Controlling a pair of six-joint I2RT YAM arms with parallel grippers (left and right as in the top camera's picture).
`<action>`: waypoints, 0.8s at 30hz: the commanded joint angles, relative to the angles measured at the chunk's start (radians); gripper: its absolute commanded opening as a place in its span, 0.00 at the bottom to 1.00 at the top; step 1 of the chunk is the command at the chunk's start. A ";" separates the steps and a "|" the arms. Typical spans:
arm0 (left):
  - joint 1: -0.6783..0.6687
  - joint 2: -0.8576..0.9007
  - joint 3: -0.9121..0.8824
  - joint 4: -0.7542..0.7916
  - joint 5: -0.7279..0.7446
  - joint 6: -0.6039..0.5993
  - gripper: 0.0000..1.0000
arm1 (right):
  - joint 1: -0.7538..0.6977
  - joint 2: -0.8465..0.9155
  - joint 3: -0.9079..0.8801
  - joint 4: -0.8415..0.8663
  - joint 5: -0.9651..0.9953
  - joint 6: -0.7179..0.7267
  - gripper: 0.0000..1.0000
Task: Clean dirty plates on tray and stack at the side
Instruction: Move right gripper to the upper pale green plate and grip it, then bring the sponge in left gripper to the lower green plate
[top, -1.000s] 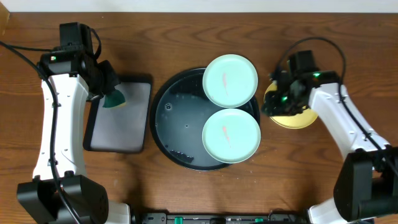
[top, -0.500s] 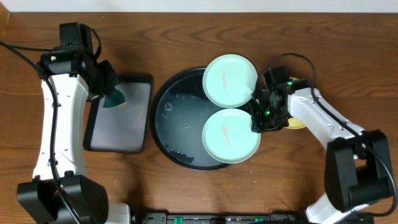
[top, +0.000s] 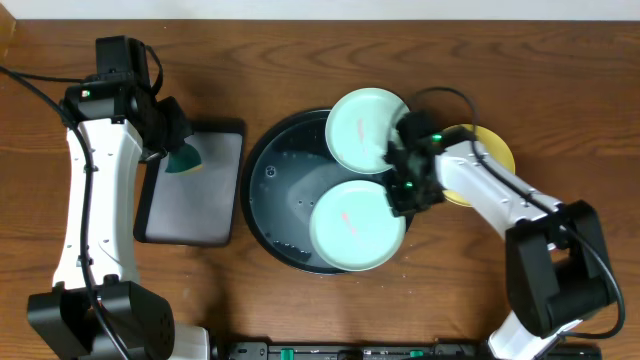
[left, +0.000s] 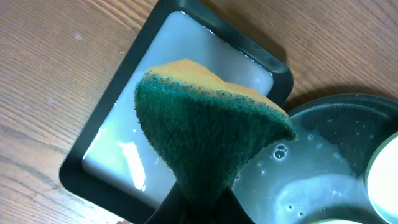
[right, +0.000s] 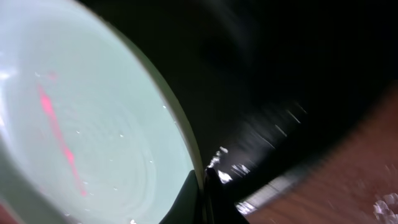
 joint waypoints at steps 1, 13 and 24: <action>0.002 0.006 -0.008 0.003 -0.005 -0.005 0.08 | 0.087 0.004 0.072 0.069 0.006 0.147 0.01; 0.002 0.006 -0.008 -0.002 -0.005 -0.005 0.08 | 0.222 0.114 0.081 0.305 0.066 0.399 0.01; -0.080 0.018 -0.026 0.000 -0.005 -0.005 0.08 | 0.183 0.158 0.087 0.376 0.040 0.422 0.16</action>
